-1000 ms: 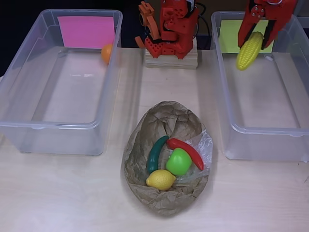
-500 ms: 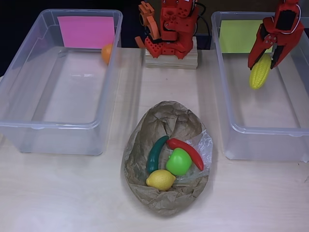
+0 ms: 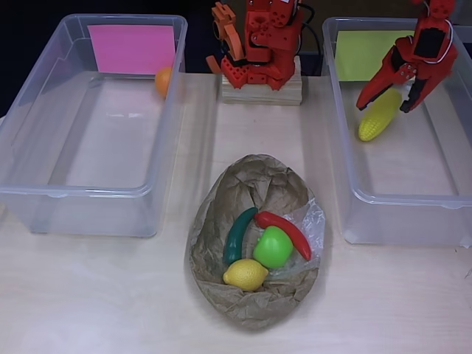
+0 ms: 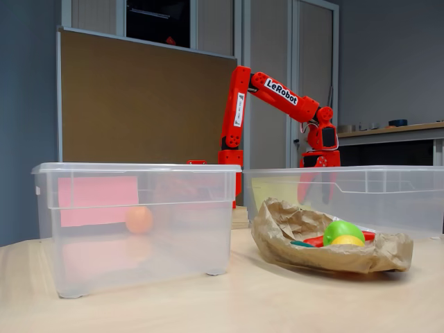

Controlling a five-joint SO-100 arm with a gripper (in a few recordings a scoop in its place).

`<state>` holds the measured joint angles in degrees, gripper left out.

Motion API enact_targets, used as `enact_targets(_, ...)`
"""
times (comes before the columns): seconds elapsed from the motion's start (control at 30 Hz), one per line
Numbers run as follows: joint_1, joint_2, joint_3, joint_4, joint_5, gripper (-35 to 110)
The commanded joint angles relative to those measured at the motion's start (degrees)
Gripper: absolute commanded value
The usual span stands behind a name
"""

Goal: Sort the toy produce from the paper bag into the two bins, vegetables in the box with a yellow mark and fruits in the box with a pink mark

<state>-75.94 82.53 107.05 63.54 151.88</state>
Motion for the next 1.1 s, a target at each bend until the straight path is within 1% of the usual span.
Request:
enact_targets(0.0,1.76,2.29,-4.83,5.80,-5.01,37)
enact_targets(0.2,7.38,1.05,-21.27,16.96,-19.78,30)
enact_targets(0.4,14.85,0.35,-35.33,25.40,-32.52,28)
enact_targets(0.5,19.86,1.14,-39.99,30.41,-37.79,28)
enact_targets(0.63,30.23,5.36,-39.99,34.01,-44.47,31)
enact_targets(0.73,39.55,6.94,-38.85,32.34,-52.03,34)
enact_targets(0.83,47.72,6.94,-38.67,27.95,-63.19,33)
enact_targets(0.93,54.23,5.98,-38.06,23.38,-71.19,31)
enact_targets(1.0,57.57,4.39,-37.44,20.21,-73.39,31)
enact_targets(1.07,59.59,2.29,-36.74,17.14,-73.56,29)
